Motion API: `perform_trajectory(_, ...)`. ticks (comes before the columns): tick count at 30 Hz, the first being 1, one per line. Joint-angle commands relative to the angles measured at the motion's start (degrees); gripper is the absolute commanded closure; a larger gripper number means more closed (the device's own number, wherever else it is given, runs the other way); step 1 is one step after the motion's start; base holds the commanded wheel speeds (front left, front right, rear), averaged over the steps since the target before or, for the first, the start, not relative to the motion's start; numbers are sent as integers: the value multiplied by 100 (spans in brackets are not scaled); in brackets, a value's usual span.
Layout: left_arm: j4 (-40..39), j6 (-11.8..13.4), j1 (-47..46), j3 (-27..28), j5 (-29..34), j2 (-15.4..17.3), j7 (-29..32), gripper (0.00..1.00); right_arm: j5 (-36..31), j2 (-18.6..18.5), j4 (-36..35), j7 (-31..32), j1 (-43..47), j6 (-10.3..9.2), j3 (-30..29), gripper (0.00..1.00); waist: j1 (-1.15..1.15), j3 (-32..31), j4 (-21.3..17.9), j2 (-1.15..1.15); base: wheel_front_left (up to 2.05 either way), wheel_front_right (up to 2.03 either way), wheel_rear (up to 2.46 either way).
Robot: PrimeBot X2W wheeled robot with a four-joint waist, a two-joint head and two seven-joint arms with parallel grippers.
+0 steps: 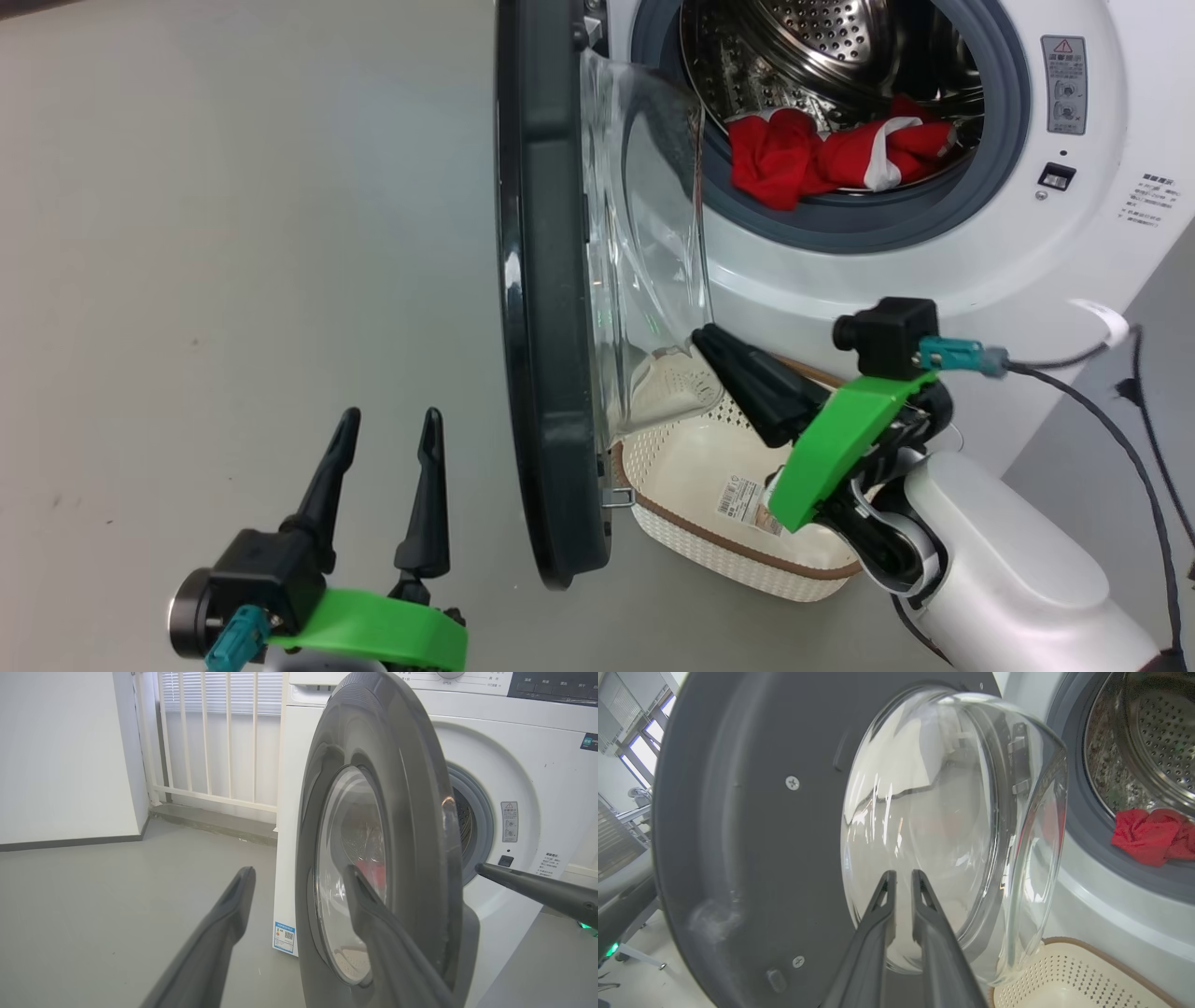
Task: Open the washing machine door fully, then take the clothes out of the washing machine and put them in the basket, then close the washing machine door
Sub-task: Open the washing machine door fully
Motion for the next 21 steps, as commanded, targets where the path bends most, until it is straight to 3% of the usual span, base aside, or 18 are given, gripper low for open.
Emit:
perform_trajectory(1, -107, -46, -109, 177, 2, 131, -50, 0, -179, 41, -109, -128, 72, 37, -25, 6, 0, -6, -4, 0, 0, 0, 0)
perform_trajectory(2, -101, -49, -102, 176, 2, 138, -57, 0, -436, 85, -84, -294, 117, 37, -118, 0, 0, -13, -8, 0, 0, 0, 0)
perform_trajectory(8, -91, -76, -61, 169, 4, 183, -117, 0, -1877, 471, -166, -1049, 584, 37, -864, 0, 0, -76, -25, 0, 0, 0, 0)
perform_trajectory(15, -93, -104, -37, 179, 7, 210, -211, 0, -3585, 772, -639, -1374, 1218, 37, -1982, 0, 0, -105, -33, 0, 0, 0, 0)
perform_trajectory(18, -63, -123, -32, 173, 2, 198, -251, 0, -4095, 820, -937, -1425, 1476, 37, -2320, 0, 0, -106, -29, 0, 0, 0, 0)
perform_trajectory(21, -31, -130, -28, 170, 0, 187, -281, 0, -4151, 827, -1200, -1482, 1723, 37, -2489, 0, 0, -121, -23, 0, 0, 0, 0)
